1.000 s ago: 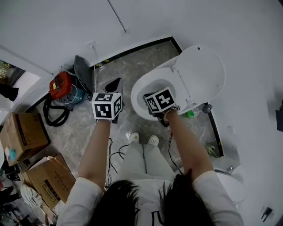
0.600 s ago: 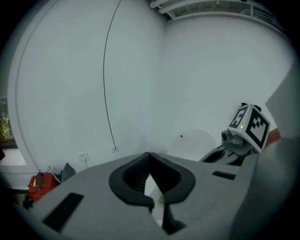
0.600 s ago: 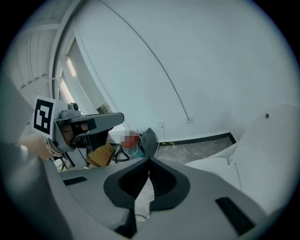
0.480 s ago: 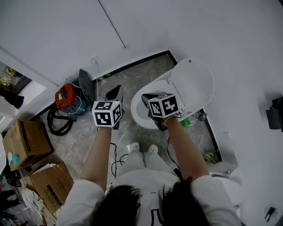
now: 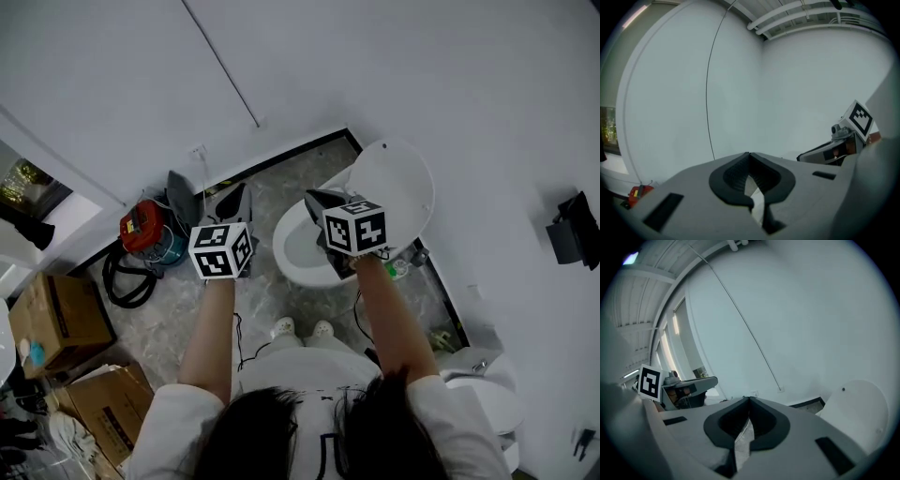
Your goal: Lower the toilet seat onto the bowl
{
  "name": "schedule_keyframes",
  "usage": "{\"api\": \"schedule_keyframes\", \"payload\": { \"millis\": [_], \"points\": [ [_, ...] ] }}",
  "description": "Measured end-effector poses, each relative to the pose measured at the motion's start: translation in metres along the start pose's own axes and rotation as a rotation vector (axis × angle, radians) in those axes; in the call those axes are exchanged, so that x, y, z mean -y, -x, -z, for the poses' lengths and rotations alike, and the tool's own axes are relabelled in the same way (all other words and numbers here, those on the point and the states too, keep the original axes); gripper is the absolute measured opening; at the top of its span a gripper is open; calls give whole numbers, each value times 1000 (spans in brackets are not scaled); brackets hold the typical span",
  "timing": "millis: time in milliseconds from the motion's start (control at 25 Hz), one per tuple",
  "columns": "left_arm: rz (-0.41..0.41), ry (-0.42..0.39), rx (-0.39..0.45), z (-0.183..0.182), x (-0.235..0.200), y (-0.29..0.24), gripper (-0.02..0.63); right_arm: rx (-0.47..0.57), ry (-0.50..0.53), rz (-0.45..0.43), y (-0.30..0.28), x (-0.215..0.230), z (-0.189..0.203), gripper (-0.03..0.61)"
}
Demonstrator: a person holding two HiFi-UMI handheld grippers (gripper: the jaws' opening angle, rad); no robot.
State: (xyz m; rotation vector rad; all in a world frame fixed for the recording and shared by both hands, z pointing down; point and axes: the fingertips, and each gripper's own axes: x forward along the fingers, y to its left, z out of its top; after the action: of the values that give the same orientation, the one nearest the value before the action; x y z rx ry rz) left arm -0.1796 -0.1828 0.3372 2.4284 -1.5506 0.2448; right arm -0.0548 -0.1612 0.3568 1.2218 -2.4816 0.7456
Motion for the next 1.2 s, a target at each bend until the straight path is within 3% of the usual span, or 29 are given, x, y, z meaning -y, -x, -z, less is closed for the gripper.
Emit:
{"api": "schedule_keyframes", "payload": {
  "millis": [240, 560, 880, 1040, 1200],
  "points": [
    [17, -41, 88, -44, 14, -1, 9, 92, 102, 67, 32, 3, -37, 28],
    [54, -201, 240, -109, 46, 13, 9, 320, 70, 82, 84, -3, -94, 28],
    [93, -241, 353, -156, 66, 34, 9, 425, 244, 251, 129, -2, -124, 28],
    [104, -300, 385, -171, 75, 43, 9, 509, 299, 296, 154, -11, -140, 28],
    [117, -304, 433, -189, 81, 58, 9, 578, 378, 329, 175, -24, -155, 28]
  ]
}}
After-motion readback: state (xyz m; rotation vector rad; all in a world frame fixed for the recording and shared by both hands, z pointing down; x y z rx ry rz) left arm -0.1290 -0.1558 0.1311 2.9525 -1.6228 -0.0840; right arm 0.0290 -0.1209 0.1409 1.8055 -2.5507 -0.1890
